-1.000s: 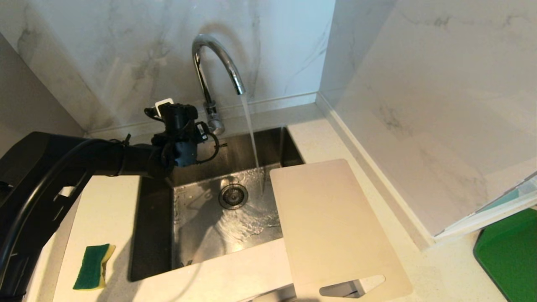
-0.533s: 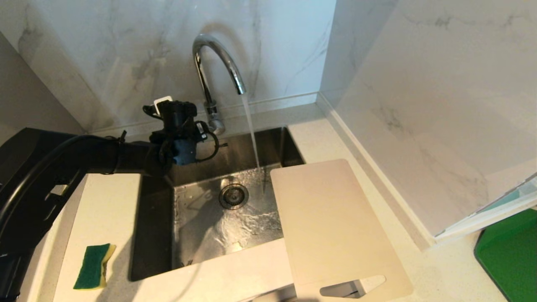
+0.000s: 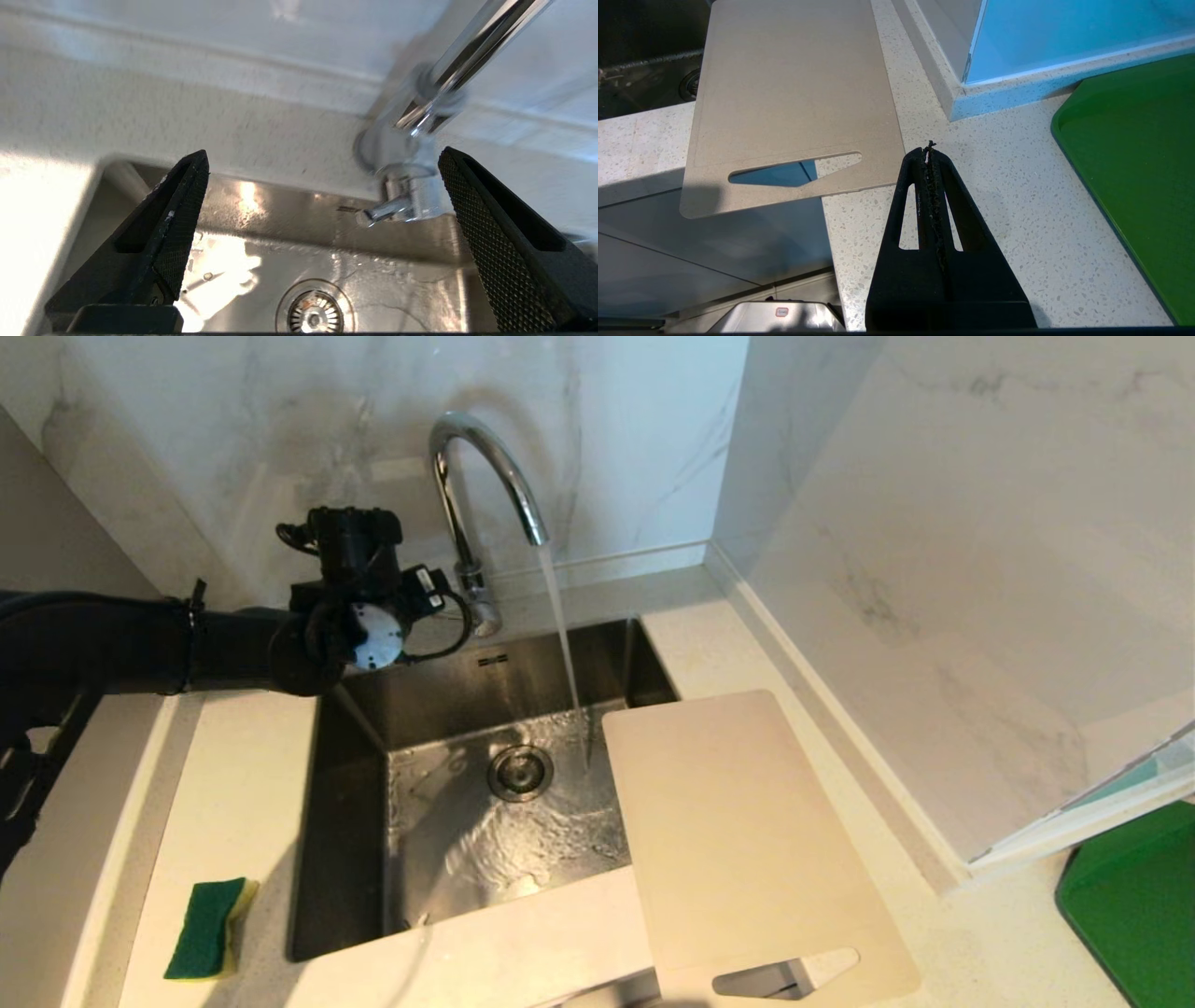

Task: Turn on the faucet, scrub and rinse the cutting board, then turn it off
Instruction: Turn on the tap, then pick up the cleaning cloth

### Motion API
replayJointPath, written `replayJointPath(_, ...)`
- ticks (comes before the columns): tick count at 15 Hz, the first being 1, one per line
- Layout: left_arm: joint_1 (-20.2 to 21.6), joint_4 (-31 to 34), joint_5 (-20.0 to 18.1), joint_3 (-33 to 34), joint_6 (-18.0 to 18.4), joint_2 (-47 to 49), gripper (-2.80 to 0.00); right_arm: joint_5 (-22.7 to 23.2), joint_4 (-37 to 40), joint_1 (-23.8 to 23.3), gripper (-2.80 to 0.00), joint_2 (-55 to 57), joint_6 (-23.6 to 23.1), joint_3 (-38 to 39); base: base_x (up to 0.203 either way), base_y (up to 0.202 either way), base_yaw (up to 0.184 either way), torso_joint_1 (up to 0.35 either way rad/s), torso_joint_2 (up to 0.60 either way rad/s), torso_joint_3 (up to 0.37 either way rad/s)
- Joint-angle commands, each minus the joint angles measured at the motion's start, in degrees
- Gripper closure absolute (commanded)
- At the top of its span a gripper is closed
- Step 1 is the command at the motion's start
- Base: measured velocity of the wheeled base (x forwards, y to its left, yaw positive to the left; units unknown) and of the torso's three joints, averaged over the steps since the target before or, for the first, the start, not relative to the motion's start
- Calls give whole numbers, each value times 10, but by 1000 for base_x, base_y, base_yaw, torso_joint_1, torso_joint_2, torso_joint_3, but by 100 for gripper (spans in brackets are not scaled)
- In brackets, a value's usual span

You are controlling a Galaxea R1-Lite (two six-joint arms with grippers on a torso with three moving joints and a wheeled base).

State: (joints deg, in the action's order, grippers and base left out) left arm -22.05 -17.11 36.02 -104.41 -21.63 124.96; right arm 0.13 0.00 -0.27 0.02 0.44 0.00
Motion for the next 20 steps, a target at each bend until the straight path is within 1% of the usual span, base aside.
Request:
replayJointPath(1,0,4,1,0,-2,-40,-280,0,0,0,0,0,0,0,0,0,0,0,0,0)
replayJointPath(3,-2,18,-1,13,-1,-79,-280,0,0,0,0,0,0,0,0,0,0,0,0,0)
replayJointPath(5,-4,63,-19,41,-1,-133,-280,0,0,0,0,-1,0,0,0,0,0,0,0,0)
replayJointPath(8,-3,136,-76,118,1,-226,-280,0,0,0,0,0,0,0,0,0,0,0,0,0)
replayJointPath(10,6,212,-115,184,9,-285,-280,0,0,0,0,-1,0,0,0,0,0,0,0,0)
replayJointPath(11,14,242,-124,210,12,-308,-280,0,0,0,0,0,0,0,0,0,0,0,0,0)
replayJointPath(12,22,263,-128,244,20,-327,0,0,0,0,0,-1,0,0,0,0,0,0,0,0)
replayJointPath(14,42,291,-144,327,62,-367,0,0,0,0,0,-1,0,0,0,0,0,0,0,0)
replayJointPath(16,83,302,-183,411,109,-415,0,0,0,0,0,0,0,0,0,0,0,0,0,0)
replayJointPath(17,102,305,-201,447,121,-431,0,0,0,0,0,-1,0,0,0,0,0,0,0,0)
replayJointPath(18,112,306,-214,484,127,-442,0,0,0,0,0,0,0,0,0,0,0,0,0,0)
replayJointPath(20,120,306,-225,564,132,-459,0,0,0,0,0,0,0,0,0,0,0,0,0,0)
